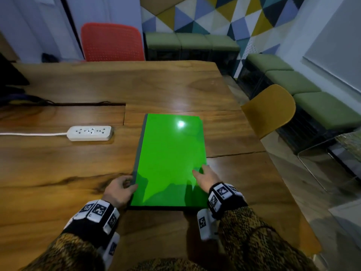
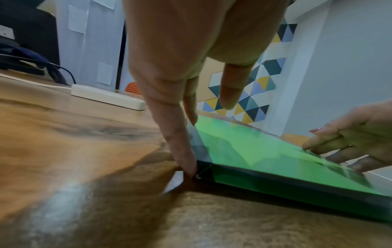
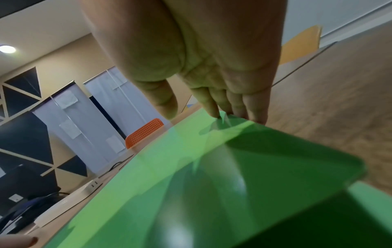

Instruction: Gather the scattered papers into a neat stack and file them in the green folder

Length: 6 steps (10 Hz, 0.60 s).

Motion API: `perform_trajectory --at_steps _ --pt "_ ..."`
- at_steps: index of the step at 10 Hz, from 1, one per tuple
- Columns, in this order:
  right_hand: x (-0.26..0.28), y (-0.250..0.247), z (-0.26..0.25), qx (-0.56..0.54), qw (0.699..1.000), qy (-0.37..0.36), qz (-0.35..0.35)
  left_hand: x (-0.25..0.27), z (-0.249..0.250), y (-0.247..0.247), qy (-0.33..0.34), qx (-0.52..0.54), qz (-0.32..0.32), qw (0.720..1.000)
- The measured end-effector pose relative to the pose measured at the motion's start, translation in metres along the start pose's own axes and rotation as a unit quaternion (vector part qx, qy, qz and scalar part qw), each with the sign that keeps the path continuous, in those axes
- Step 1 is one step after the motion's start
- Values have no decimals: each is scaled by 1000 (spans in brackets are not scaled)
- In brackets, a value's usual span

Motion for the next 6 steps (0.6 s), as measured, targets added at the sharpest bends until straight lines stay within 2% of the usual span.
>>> perform_trajectory --at_steps 2,4,5,6 --pt "-13 -2 -21 21 1000 -3 -5 -7 -3 -3 -1 7 18 1000" --pt "-17 -7 -21 51 999 -1 0 -15 -3 0 -8 10 10 1000" --pt "-15 -10 -10 26 999 -20 18 -20 -5 0 4 23 16 1000" --pt "-8 -11 7 -27 994 -77 76 -23 -10 -4 21 53 46 997"
Point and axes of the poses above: each hand's wrist, its own x-axis away from the middle knuckle, its own y-axis out of the palm, z = x × y, the point moved 3 cm from there along -x, towards the middle knuckle, and after that the axes turned 4 degrees about y, right-handed, at the moved point
